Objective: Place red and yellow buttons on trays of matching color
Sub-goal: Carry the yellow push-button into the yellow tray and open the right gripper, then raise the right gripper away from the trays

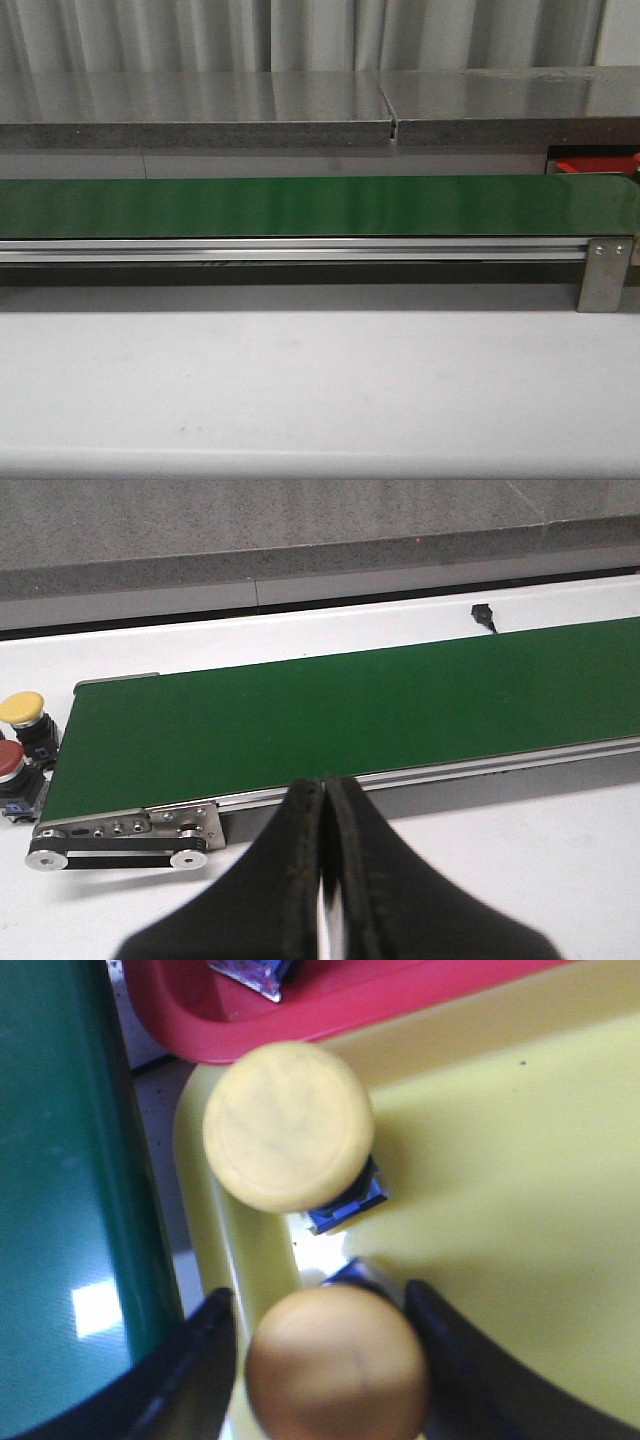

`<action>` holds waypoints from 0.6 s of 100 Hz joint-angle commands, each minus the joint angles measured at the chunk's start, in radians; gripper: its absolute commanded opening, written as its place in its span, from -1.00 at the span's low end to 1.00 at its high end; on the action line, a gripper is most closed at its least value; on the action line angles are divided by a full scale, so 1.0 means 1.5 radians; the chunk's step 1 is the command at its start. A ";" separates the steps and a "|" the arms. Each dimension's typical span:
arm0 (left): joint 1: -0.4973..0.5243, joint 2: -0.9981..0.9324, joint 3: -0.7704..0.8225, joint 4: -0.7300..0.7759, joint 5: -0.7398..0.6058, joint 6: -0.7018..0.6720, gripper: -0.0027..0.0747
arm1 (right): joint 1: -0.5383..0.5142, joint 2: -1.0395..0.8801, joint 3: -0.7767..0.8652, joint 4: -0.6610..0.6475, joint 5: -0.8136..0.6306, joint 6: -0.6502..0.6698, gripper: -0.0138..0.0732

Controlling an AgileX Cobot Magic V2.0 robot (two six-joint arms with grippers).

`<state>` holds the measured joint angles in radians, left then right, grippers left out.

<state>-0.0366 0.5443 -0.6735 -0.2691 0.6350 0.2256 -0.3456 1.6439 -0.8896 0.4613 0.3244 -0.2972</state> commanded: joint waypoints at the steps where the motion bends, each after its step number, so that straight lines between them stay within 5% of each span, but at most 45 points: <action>1: -0.006 0.004 -0.018 -0.014 -0.050 -0.002 -0.98 | -0.004 -0.024 -0.015 0.012 -0.028 -0.001 0.48; 40: -0.006 0.004 -0.018 -0.014 -0.050 -0.002 -0.98 | 0.001 -0.147 -0.015 -0.023 0.008 -0.061 0.47; 60: -0.006 0.004 -0.018 -0.014 -0.050 -0.002 -0.98 | 0.040 -0.240 -0.015 -0.047 0.016 -0.085 -0.44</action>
<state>-0.0366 0.5443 -0.6735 -0.2691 0.6350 0.2256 -0.3095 1.3641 -0.8896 0.4079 0.3785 -0.4022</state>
